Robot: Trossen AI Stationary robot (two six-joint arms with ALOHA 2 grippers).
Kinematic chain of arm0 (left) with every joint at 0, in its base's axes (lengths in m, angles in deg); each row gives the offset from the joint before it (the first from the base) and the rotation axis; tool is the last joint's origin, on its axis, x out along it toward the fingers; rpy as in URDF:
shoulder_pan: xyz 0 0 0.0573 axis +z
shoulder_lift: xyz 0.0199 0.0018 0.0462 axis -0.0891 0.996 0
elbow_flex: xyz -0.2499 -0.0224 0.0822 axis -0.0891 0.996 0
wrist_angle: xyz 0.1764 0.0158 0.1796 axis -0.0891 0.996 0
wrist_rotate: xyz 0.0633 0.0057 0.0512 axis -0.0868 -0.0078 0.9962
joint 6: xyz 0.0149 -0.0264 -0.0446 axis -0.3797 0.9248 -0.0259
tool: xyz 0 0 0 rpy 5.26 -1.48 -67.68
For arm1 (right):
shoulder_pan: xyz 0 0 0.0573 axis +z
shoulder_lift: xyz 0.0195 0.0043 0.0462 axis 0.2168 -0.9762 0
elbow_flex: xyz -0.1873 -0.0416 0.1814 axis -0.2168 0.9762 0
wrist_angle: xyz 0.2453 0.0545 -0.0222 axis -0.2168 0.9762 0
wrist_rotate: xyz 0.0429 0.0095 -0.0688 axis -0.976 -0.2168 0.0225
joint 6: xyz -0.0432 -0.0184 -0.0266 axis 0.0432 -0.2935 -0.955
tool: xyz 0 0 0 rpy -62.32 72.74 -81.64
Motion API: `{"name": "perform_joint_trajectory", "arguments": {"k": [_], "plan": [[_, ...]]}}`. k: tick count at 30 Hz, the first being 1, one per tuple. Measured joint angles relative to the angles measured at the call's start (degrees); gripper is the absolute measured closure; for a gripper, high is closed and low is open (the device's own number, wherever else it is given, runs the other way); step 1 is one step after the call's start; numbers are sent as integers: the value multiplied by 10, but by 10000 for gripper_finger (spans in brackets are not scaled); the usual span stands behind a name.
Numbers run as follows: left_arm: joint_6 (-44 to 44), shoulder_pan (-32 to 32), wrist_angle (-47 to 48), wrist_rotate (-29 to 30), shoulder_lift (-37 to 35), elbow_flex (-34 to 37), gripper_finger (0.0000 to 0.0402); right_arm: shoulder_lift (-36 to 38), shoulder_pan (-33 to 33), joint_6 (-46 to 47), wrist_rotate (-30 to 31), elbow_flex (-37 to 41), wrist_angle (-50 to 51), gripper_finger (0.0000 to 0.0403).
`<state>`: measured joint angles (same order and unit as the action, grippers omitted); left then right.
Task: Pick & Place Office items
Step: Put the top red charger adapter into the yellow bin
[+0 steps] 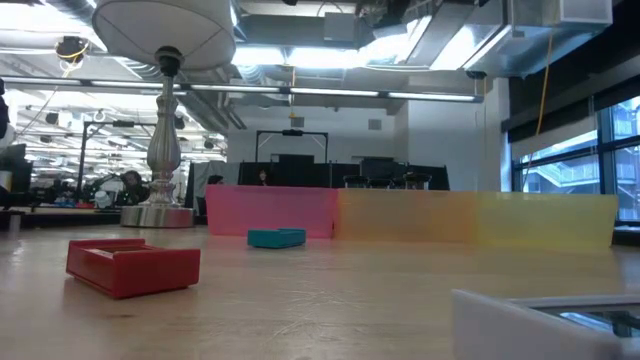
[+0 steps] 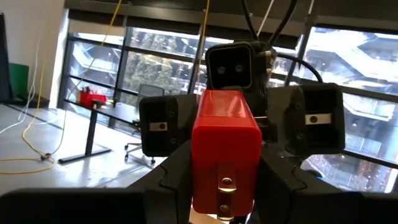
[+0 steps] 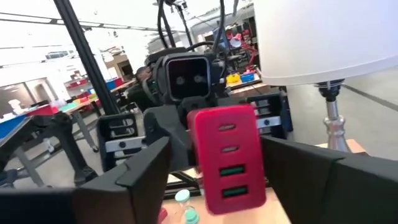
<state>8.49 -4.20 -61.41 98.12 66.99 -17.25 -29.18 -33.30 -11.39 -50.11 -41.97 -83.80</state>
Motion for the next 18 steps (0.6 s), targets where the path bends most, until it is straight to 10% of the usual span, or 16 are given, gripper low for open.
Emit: {"name": "perform_joint_trajectory", "arguments": {"k": [8, 18], "plan": [[9, 0, -5, -11, 0, 0, 285, 0, 0, -2, -23, 0, -2, 276], [16, 0, 1, 14, 0, 0, 176, 6, -20, 15, -27, -1, 26, 282]]}}
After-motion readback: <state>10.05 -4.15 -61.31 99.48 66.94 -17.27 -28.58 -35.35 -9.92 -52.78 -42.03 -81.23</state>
